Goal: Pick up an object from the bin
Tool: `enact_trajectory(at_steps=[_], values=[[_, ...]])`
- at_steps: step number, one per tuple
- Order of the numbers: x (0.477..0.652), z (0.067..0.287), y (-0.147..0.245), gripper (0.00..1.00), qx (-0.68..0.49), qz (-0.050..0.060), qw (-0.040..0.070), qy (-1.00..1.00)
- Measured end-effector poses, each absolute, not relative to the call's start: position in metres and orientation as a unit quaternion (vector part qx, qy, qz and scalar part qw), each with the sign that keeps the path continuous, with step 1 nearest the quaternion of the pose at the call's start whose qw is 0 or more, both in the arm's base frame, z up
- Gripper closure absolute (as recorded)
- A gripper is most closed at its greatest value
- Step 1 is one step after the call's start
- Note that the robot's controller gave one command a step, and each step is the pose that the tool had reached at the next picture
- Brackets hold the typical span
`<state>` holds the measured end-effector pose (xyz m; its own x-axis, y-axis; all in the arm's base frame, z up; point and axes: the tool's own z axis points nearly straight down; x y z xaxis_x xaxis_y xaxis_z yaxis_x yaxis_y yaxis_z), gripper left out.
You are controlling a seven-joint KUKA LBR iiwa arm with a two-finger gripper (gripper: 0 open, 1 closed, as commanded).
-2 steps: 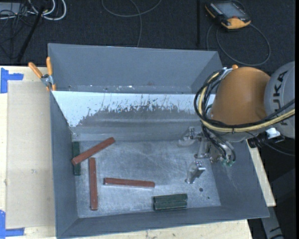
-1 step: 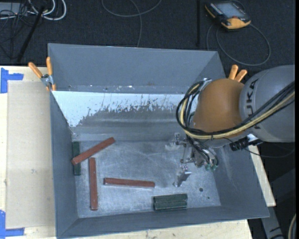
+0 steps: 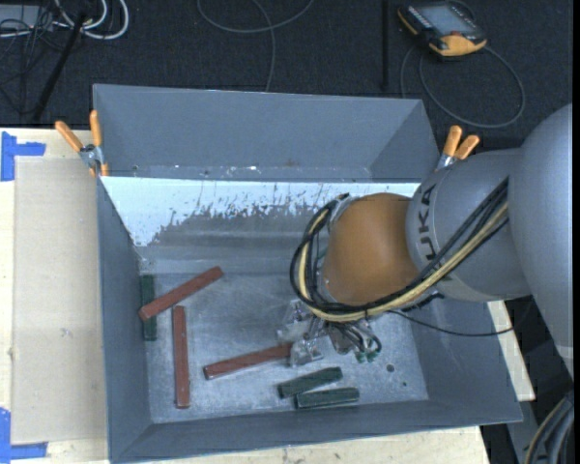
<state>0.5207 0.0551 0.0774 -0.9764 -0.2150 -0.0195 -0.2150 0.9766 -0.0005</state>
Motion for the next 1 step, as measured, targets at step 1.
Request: enact_trajectory(at_steps=[1], values=[[0.5206,0.0774,0.0551,1.0,-0.108,0.001,0.01,0.994]])
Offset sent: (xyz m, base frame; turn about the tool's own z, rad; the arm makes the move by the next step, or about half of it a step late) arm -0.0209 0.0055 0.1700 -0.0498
